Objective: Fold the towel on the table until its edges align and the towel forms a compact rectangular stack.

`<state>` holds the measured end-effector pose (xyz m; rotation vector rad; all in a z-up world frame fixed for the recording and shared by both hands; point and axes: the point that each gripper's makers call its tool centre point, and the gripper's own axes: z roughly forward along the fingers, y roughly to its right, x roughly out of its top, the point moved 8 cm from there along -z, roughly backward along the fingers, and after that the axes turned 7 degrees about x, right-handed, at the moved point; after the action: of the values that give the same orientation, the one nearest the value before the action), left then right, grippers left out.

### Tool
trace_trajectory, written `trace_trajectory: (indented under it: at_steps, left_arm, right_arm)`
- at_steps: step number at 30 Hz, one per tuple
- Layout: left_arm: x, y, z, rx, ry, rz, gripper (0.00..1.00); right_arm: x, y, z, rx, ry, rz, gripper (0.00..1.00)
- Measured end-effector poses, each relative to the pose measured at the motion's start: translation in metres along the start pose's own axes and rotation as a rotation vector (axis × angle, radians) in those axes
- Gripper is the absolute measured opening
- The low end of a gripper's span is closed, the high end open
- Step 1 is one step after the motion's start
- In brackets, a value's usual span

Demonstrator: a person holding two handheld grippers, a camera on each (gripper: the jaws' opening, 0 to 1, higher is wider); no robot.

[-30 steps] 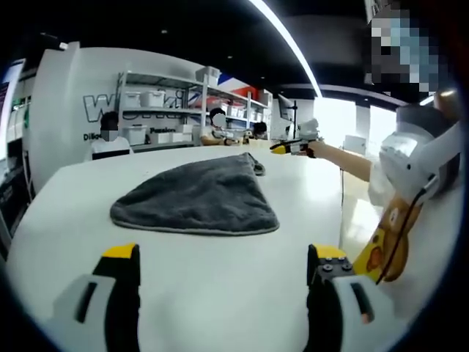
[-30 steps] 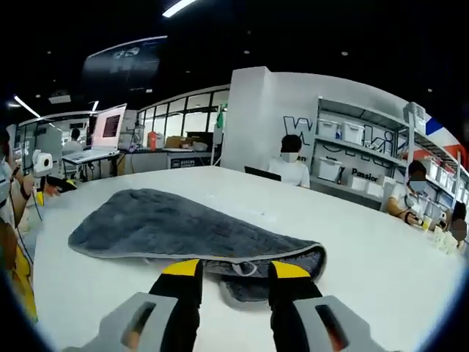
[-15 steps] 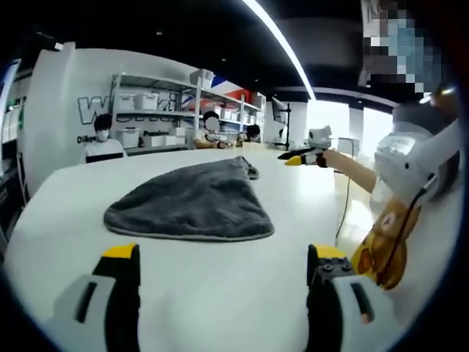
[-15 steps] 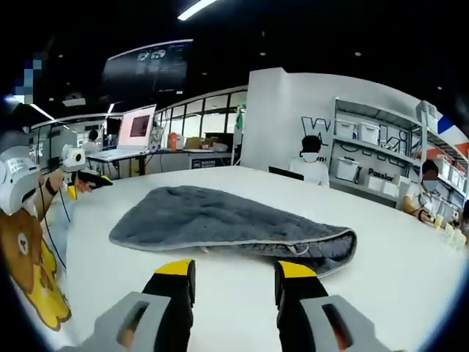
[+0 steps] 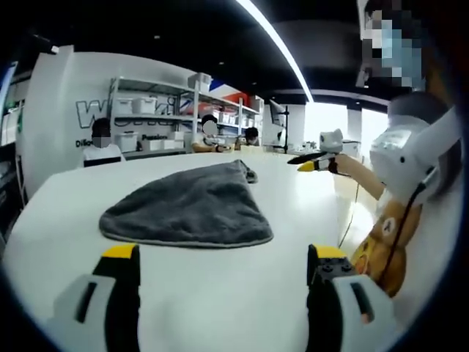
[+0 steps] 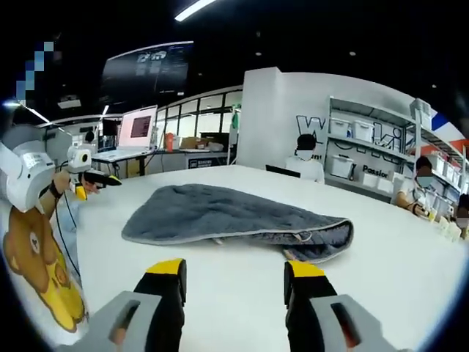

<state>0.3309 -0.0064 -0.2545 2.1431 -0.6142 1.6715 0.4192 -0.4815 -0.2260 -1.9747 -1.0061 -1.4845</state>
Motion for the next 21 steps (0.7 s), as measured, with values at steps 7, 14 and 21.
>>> trace_trajectory:
  at_steps: [7, 14, 21]
  left_arm:
    - [-0.002, 0.002, 0.003, -0.010, 0.004, -0.020, 0.99]
    - [0.000, 0.001, 0.004, -0.010, 0.006, -0.024, 0.99]
    - [-0.004, 0.004, 0.005, -0.005, 0.003, -0.041, 0.99]
  right_arm:
    - [-0.001, -0.013, -0.002, -0.007, 0.032, 0.021, 0.64]
    - [-0.016, -0.033, 0.000, -0.004, 0.034, 0.024, 0.74]
    - [-0.038, -0.051, 0.000, 0.028, -0.018, 0.034, 0.93]
